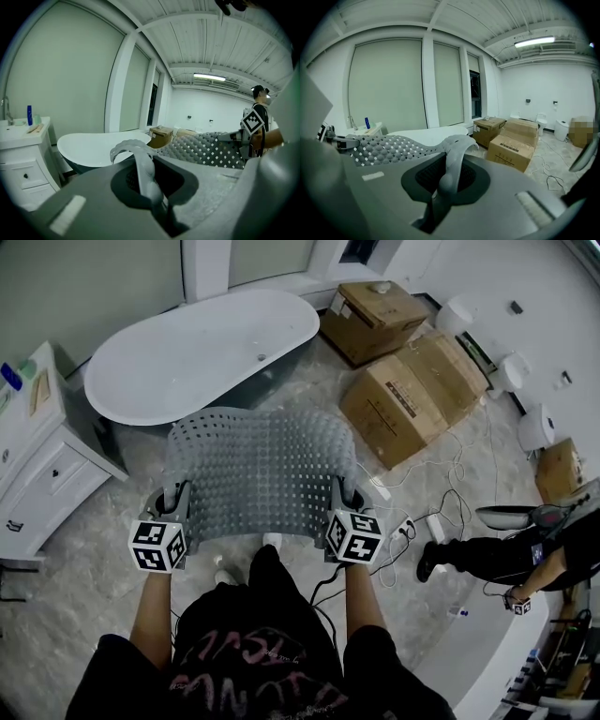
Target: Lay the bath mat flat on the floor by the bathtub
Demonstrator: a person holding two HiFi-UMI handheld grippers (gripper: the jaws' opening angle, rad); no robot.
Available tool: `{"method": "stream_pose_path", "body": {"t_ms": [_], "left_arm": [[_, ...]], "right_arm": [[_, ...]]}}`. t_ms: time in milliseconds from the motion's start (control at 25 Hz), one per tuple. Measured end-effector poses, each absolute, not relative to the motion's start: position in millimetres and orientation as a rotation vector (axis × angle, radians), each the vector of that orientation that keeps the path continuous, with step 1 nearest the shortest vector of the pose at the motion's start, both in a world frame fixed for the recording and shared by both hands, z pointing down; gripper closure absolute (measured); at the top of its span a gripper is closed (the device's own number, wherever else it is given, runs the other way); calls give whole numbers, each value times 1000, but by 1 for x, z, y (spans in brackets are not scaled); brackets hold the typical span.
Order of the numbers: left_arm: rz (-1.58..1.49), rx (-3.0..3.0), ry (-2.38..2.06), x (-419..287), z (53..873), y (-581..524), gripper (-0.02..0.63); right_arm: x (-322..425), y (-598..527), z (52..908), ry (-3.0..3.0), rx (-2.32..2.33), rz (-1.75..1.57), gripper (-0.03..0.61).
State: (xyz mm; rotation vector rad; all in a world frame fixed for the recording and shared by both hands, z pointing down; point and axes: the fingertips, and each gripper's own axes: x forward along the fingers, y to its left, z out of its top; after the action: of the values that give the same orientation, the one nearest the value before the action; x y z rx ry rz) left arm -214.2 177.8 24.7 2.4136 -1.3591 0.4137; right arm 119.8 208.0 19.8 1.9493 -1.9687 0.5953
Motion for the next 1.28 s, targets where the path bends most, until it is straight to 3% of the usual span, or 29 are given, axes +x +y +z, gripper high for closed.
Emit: {"method": "stream_pose_path", "body": {"t_ms": [880, 1280], "left_arm": [[578, 2240, -1397, -141, 90, 95, 600], [615, 2170, -1407, -143, 117, 85, 600]], "right_arm": [[189, 96, 96, -2006, 1747, 743, 531], [180, 76, 123, -2010, 1673, 760, 531]]}}
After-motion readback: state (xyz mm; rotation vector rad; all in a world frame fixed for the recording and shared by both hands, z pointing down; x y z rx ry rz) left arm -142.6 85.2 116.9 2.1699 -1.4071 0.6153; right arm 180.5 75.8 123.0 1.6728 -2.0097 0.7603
